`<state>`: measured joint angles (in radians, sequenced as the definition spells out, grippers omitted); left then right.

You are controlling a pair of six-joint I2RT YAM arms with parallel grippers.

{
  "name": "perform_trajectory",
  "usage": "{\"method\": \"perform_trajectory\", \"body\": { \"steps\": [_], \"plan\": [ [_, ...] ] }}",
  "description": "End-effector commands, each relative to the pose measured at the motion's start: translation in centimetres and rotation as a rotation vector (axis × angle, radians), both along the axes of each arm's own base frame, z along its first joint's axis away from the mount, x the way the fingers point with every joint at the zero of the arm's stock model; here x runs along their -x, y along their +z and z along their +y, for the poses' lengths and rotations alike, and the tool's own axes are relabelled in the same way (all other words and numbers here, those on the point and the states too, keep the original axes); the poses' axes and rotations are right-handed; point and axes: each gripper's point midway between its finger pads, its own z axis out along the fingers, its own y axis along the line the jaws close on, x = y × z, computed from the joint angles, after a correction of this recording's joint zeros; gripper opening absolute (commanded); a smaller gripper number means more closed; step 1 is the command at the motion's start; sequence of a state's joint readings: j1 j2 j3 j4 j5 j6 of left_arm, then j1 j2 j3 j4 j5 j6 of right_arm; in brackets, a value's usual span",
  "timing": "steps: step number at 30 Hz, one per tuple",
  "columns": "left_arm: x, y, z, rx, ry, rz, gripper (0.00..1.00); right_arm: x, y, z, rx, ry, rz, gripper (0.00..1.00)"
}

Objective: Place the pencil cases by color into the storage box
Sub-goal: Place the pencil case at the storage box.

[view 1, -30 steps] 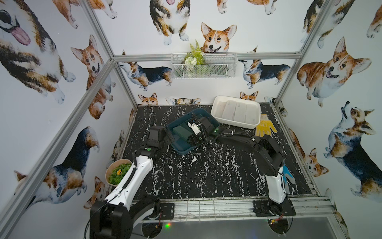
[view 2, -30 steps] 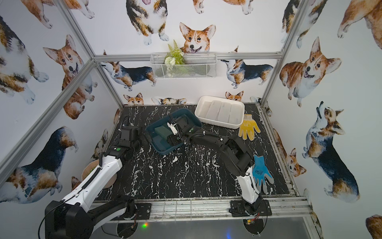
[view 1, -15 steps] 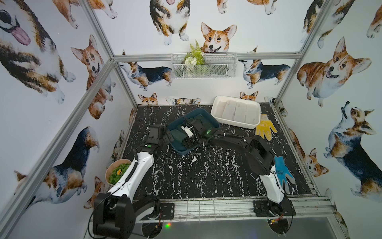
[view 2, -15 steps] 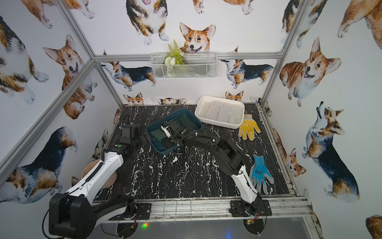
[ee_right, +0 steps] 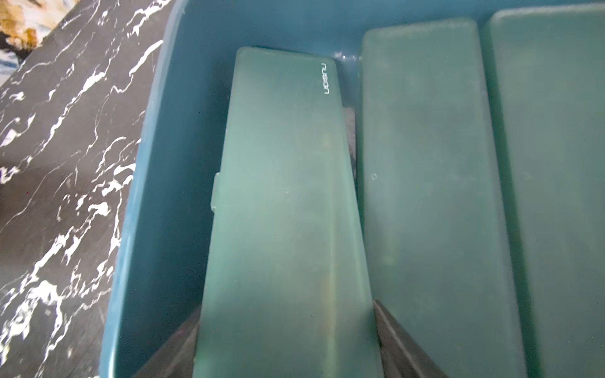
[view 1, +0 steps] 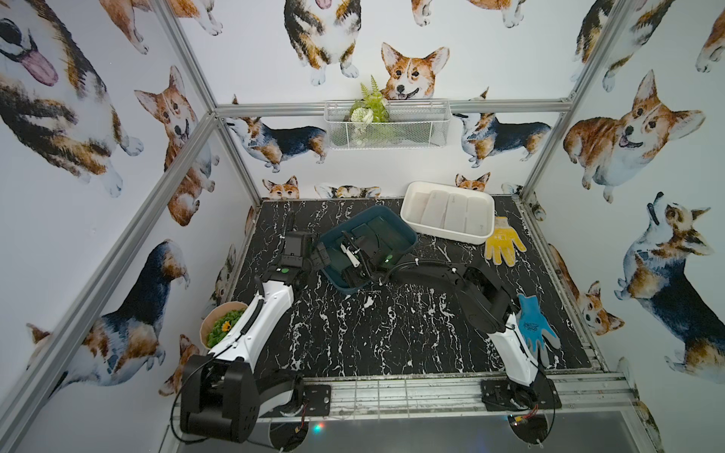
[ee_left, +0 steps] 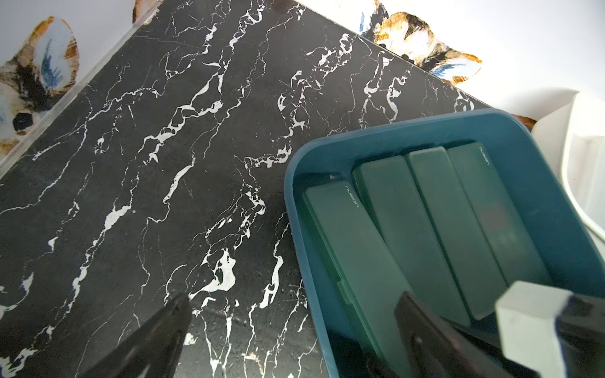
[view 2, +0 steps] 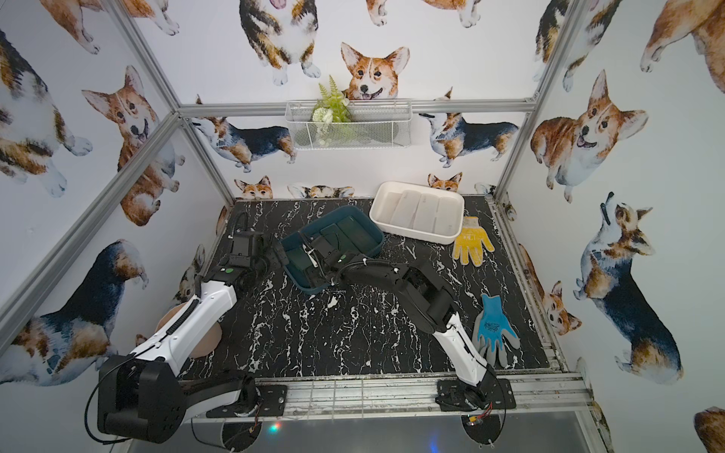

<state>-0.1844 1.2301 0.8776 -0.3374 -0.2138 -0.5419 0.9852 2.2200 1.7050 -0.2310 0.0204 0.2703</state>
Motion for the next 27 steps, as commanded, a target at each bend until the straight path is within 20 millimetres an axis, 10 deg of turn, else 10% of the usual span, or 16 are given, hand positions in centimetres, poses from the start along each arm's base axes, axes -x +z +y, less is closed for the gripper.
{"method": "perform_trajectory", "body": {
  "steps": [1, 13, 27],
  "plan": [
    [-0.2, 0.4, 0.2, -0.001, 0.007, -0.009, 1.00, 0.4, -0.6, 1.0, -0.044, -0.013, 0.033, 0.75],
    [0.0, 0.9, 1.0, 0.003, 0.027, -0.021, 1.00, 1.5, 0.6, 1.5, -0.132, 0.020, 0.060, 0.95],
    [-1.7, 2.7, 1.0, -0.014, 0.000, -0.021, 1.00, -1.6, 10.9, -4.5, -0.320, -0.027, -0.080, 0.97]
  ]
}}
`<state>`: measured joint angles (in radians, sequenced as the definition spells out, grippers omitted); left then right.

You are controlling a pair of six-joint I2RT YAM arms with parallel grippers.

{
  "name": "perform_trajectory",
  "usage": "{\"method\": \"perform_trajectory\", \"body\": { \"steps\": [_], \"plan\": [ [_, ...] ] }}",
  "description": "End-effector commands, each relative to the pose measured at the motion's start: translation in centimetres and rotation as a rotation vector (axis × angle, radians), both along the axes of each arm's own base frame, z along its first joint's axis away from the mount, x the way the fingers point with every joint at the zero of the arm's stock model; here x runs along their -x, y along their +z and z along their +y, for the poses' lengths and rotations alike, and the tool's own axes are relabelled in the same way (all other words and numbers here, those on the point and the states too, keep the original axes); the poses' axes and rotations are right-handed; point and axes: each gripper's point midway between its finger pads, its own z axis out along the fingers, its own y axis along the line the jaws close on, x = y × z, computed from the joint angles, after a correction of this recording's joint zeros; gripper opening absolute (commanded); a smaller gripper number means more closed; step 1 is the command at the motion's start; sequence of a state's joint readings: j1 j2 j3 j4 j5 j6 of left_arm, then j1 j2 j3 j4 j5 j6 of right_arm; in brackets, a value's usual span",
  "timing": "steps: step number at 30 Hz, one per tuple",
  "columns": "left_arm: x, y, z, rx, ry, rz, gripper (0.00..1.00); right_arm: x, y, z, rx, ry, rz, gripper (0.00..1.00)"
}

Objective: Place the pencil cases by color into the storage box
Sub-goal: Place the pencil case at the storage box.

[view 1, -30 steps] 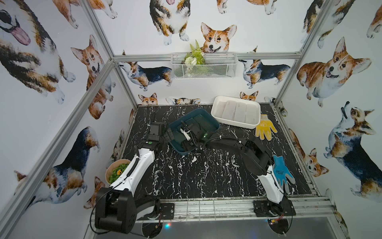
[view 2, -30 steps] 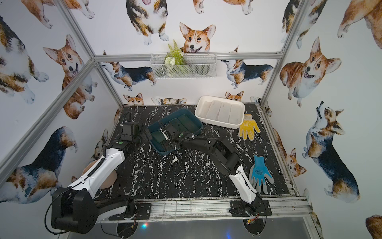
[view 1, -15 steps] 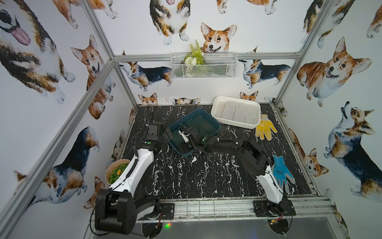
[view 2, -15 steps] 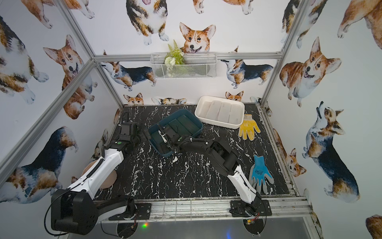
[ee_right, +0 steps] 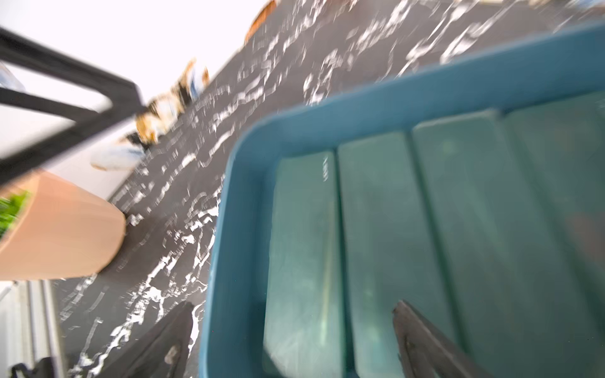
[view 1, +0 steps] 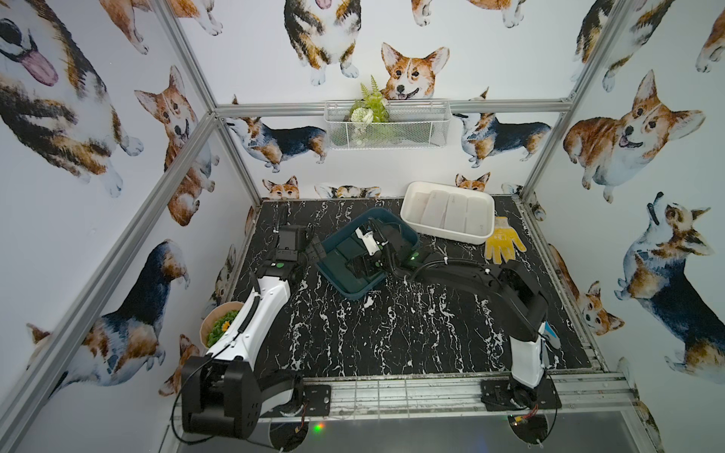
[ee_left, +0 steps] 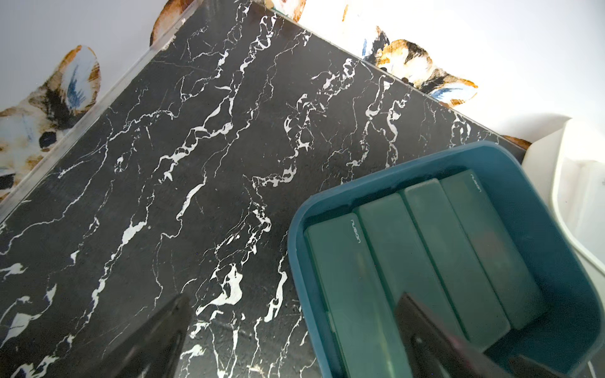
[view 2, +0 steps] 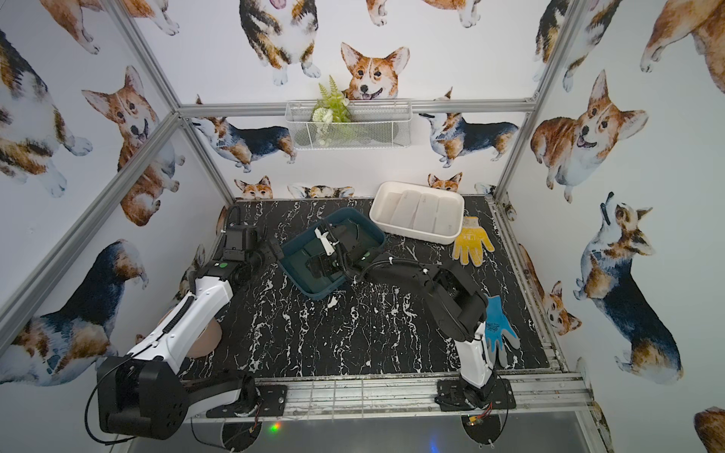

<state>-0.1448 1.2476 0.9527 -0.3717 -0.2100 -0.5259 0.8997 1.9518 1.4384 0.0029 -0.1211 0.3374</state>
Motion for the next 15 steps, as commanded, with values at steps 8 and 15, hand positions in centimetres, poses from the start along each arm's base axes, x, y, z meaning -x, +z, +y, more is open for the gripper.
{"method": "perform_trajectory", "body": {
  "steps": [8, 15],
  "plan": [
    [-3.4, 2.7, -3.6, 0.028, -0.225, -0.060, 1.00, -4.0, 9.0, -11.6, -0.014, -0.166, -0.197, 1.00],
    [-3.4, 3.9, -4.7, -0.006, -0.315, -0.192, 1.00, -3.2, 15.0, -21.8, 0.022, -0.306, -0.381, 1.00]
  ]
}}
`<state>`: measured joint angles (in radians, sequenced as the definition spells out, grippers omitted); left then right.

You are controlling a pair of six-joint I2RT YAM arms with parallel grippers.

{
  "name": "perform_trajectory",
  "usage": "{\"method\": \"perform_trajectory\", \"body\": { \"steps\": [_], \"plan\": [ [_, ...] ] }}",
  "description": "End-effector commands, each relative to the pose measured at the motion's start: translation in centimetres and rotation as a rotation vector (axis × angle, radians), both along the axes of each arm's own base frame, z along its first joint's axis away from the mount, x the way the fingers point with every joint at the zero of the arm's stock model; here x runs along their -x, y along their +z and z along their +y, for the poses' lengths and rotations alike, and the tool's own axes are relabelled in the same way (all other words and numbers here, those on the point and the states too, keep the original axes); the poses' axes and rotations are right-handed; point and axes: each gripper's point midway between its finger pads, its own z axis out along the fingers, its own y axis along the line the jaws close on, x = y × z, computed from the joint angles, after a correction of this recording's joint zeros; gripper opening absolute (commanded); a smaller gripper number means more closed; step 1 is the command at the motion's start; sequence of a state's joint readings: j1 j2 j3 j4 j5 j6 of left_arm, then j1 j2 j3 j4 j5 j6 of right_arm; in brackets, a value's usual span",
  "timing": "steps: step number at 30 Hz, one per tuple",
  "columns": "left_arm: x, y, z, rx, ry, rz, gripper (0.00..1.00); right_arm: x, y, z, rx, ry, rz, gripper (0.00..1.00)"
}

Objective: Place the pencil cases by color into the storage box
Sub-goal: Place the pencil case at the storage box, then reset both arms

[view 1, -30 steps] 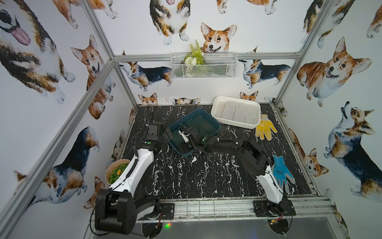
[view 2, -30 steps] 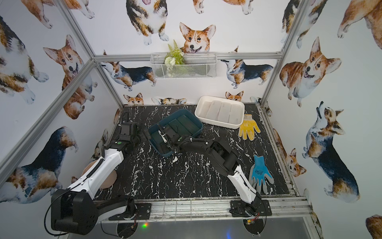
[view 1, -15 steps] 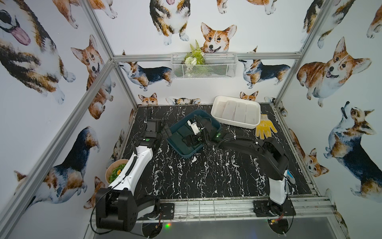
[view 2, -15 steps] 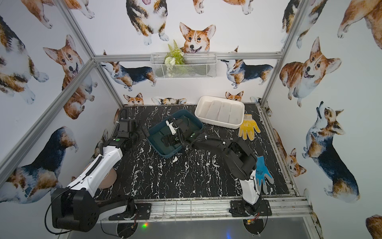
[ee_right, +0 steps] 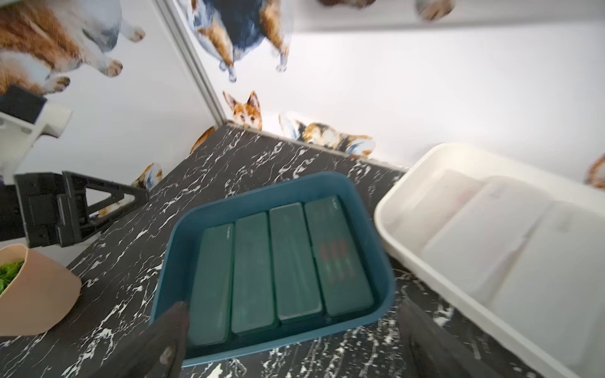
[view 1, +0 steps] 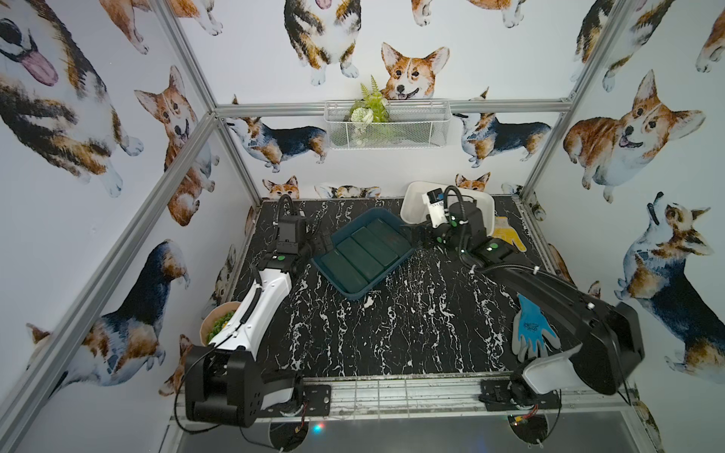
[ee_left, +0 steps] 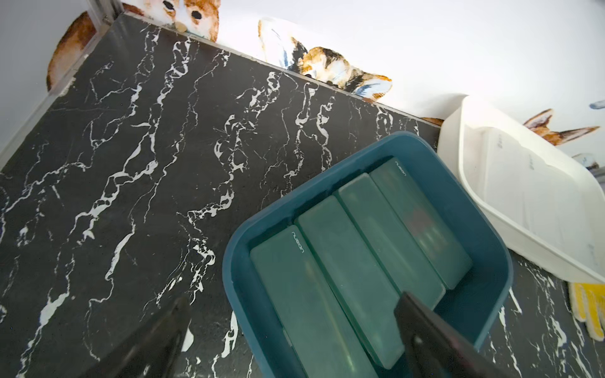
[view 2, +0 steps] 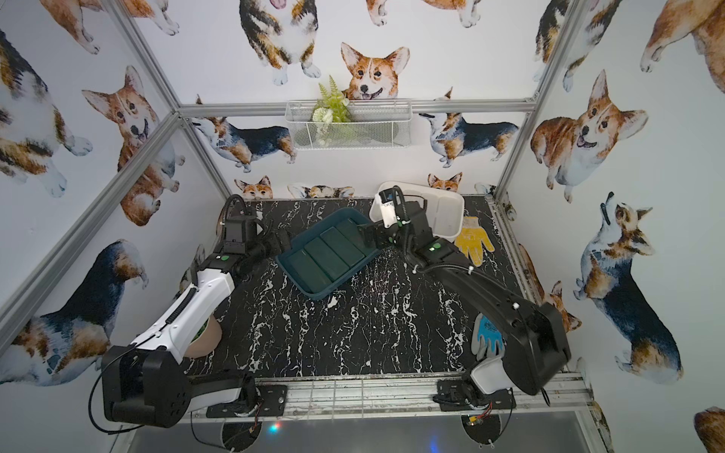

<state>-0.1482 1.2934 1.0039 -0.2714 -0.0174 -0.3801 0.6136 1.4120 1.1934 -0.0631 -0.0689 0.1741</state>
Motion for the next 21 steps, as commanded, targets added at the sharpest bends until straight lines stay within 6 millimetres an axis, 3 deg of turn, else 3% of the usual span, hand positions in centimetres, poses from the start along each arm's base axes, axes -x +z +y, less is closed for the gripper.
{"method": "perform_trajectory", "body": {
  "steps": [1, 6, 11, 13, 14, 21],
  "plan": [
    [-0.9, 1.7, -0.6, -0.032, -0.057, -0.127, 1.00, 0.5, 1.9, -5.5, 0.071, -0.092, -0.102, 1.00],
    [-1.3, 1.6, 0.7, -0.145, -0.032, -0.154, 1.00, 2.1, 4.3, -14.5, 0.001, -0.279, -0.200, 1.00],
    [-1.3, 1.1, 1.5, -0.224, -0.029, -0.188, 1.00, 3.8, 3.0, -20.9, 0.009, -0.439, -0.250, 1.00],
    [-1.1, 0.7, 1.5, -0.259, -0.045, -0.187, 1.00, 3.9, 1.9, -22.3, 0.000, -0.480, -0.259, 1.00],
    [-0.3, -1.6, 2.0, -0.281, -0.038, -0.144, 1.00, 3.9, 1.2, -22.8, -0.003, -0.497, -0.263, 1.00],
    [0.4, -5.6, 5.2, -0.401, 0.106, -0.131, 1.00, 2.4, -5.0, -25.4, -0.004, -0.592, -0.218, 1.00]
  ]
}}
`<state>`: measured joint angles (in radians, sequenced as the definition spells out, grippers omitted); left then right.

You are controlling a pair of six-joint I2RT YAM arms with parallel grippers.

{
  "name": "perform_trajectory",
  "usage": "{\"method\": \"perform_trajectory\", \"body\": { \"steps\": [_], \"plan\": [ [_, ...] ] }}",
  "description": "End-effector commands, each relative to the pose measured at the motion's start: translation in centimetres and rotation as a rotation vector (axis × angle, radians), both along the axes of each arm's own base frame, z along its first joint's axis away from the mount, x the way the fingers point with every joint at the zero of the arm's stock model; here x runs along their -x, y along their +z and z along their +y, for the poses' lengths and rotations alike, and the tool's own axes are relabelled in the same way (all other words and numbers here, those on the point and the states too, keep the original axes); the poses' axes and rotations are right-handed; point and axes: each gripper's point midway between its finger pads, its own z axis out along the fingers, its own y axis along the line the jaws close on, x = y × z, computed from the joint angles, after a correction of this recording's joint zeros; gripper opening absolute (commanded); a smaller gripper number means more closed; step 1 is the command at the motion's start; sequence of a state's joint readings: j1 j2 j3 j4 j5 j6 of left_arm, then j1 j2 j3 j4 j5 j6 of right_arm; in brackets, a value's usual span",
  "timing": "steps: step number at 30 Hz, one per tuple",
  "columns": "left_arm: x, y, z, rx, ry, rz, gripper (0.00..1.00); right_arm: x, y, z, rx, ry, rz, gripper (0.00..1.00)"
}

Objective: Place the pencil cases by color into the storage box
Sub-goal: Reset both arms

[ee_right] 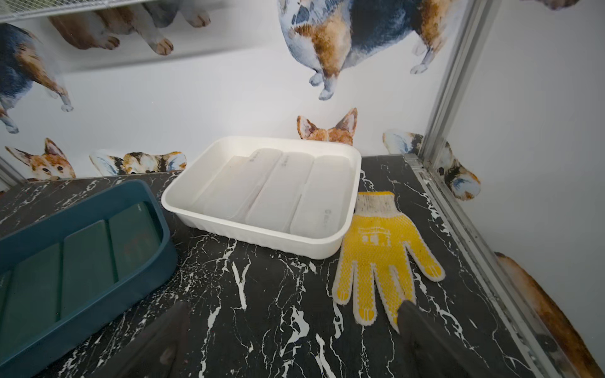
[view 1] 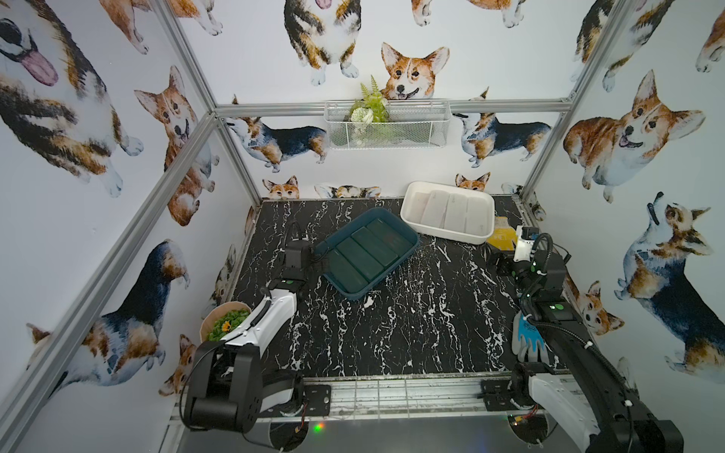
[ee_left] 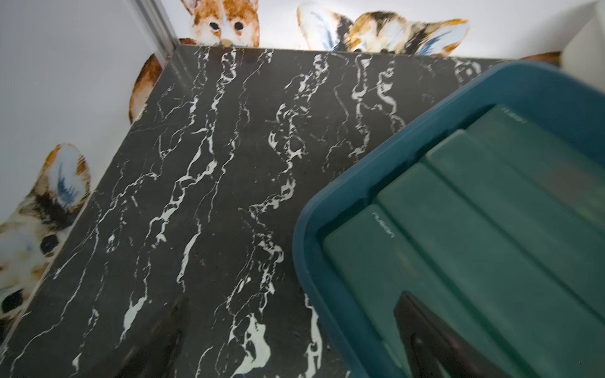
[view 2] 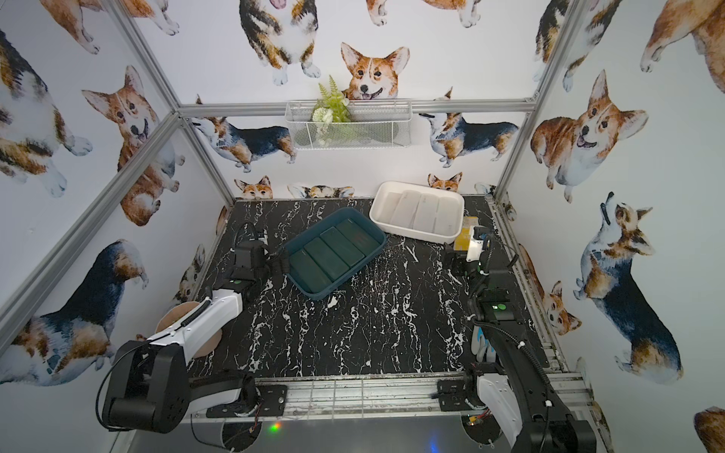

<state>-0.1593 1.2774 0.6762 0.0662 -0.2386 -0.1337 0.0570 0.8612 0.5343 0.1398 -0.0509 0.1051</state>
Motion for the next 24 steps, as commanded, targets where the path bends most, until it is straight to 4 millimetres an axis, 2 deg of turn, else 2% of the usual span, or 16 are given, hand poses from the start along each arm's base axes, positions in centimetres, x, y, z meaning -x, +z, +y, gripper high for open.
{"method": "perform_trajectory", "body": {
  "steps": [1, 5, 9, 12, 15, 19, 24],
  "plan": [
    [-1.0, 1.0, 1.9, -0.087, 0.082, -0.099, 1.00, -1.2, 0.9, -1.1, -0.010, -0.051, -0.094, 1.00],
    [-0.8, 0.1, 2.1, -0.104, 0.085, -0.142, 1.00, -1.7, -1.7, -1.8, 0.017, -0.090, -0.054, 1.00],
    [-0.9, -2.3, 2.5, -0.147, 0.087, -0.129, 1.00, -2.2, -4.3, -2.5, 0.035, -0.129, -0.005, 1.00],
    [-1.5, -3.7, 1.6, -0.146, 0.032, -0.099, 1.00, -2.5, -6.2, -3.2, 0.056, -0.162, 0.020, 1.00],
    [-2.2, -3.1, 1.1, -0.147, -0.010, -0.157, 1.00, -2.5, -8.1, -4.0, 0.079, -0.211, 0.041, 1.00],
    [-2.3, -3.6, 0.0, -0.149, -0.085, -0.196, 1.00, -2.5, -9.2, -4.1, 0.097, -0.210, 0.042, 1.00],
    [-2.0, -3.8, 0.9, -0.130, -0.044, -0.236, 1.00, -2.7, -10.0, -3.2, 0.101, -0.150, 0.046, 1.00]
  ]
}}
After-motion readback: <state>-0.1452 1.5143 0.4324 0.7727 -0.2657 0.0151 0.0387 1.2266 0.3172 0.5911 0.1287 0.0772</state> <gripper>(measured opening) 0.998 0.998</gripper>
